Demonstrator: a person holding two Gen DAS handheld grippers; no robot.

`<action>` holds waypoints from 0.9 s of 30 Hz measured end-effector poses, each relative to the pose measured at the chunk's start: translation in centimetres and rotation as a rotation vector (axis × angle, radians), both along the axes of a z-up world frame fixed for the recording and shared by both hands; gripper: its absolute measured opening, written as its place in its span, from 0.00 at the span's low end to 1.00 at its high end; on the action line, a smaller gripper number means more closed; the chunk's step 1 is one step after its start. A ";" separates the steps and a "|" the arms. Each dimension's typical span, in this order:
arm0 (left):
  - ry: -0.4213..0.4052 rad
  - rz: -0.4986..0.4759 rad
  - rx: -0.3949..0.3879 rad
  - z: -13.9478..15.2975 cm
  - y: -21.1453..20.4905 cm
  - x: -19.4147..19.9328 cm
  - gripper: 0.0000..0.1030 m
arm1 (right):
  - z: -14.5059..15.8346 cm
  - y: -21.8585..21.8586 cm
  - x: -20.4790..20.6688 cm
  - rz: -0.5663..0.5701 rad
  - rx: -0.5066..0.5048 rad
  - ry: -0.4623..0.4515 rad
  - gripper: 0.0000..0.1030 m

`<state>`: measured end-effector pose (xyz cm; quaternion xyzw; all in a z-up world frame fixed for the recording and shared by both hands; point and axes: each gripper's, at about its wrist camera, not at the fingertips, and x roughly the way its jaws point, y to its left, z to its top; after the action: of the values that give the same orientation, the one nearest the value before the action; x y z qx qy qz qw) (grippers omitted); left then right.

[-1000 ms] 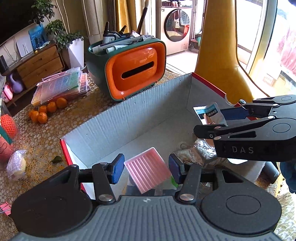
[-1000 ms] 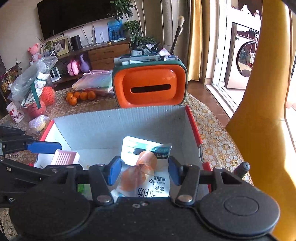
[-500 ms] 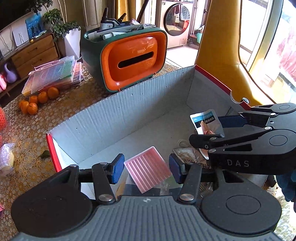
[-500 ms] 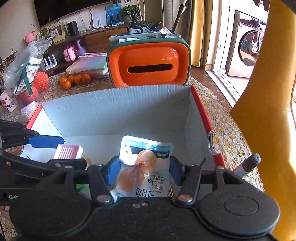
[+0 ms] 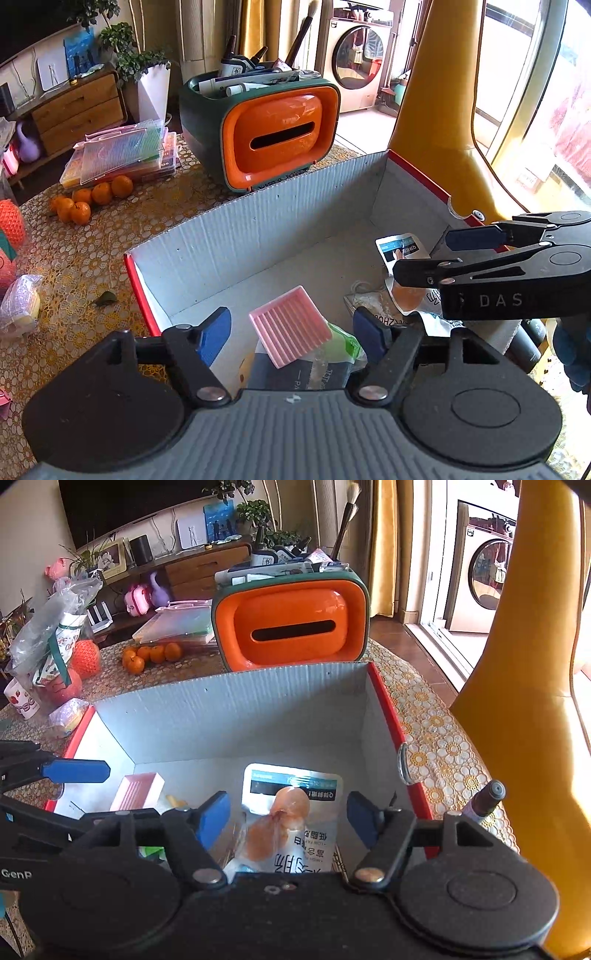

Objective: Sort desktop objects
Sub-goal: 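Lower the comb and packet into the shoebox and open both grippers, then withdraw both tools from the shoebox toward the pink clip and bread bag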

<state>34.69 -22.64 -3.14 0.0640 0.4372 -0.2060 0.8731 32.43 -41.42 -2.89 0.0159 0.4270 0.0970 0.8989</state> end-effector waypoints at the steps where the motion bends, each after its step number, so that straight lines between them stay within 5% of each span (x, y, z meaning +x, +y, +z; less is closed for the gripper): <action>1: 0.000 0.001 -0.007 0.2 0.3 -0.2 0.73 | 0.3 0.0 -0.2 -0.002 0.001 -0.004 0.70; 4: -0.008 0.001 -0.018 1.0 1.0 -1.0 0.74 | 1.1 0.0 -0.9 -0.005 0.010 -0.020 0.77; 15: -0.068 0.000 -0.043 4.3 4.4 -5.6 0.74 | 4.5 1.8 -4.1 0.025 0.021 -0.062 0.77; 27: -0.130 0.060 -0.026 6.5 11.8 -11.2 0.74 | 7.1 8.2 -7.9 0.125 0.023 -0.092 0.79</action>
<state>23.50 -10.83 3.39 0.0525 0.3786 -0.1808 0.9062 24.56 -33.20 4.19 -0.0050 0.3845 0.1582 0.9094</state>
